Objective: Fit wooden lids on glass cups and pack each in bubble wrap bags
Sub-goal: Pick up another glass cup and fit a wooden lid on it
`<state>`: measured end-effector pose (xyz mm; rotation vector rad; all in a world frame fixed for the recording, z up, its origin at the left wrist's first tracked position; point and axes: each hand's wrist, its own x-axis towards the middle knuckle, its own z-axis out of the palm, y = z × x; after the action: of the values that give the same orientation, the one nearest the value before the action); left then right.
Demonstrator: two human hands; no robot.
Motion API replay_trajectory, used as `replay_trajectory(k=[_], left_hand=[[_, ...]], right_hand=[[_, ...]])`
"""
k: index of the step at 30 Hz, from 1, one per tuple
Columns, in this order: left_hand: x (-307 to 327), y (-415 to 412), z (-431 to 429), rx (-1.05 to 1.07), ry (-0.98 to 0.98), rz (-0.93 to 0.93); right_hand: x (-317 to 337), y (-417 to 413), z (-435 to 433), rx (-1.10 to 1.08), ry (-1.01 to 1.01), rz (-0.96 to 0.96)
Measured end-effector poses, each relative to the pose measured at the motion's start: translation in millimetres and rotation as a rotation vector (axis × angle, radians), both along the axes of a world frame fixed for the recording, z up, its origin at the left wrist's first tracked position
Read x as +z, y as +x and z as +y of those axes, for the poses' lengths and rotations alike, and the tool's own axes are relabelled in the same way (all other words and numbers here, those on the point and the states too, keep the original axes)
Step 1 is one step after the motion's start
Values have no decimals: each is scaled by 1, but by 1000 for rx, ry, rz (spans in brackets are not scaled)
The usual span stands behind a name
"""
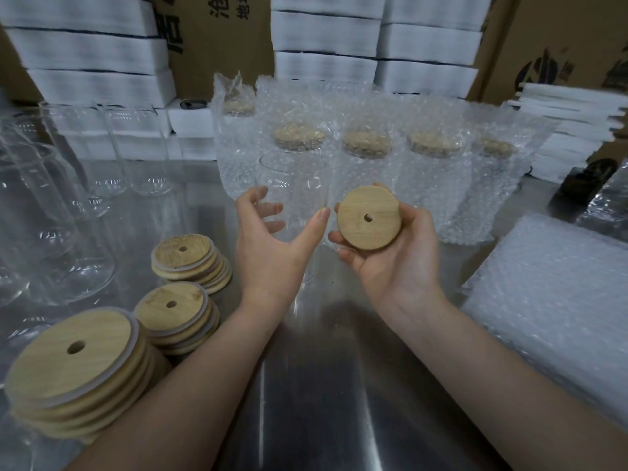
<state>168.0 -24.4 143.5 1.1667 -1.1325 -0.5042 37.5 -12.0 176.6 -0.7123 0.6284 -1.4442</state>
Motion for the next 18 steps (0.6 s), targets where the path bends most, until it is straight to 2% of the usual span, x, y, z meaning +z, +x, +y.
replay_trajectory(k=[7,12,15,18], left_hand=[[0,0,0,10,-4,7],[0,0,0,3,-8,8],[0,0,0,6,-8,1],[0,0,0,-1,-5,9]], right_hand=[[4,5,2,102,-51,-158],[2,9,3,112,-166,-5],[2,10,4,58,-137,-26],[1,8,5,5,-86,68]])
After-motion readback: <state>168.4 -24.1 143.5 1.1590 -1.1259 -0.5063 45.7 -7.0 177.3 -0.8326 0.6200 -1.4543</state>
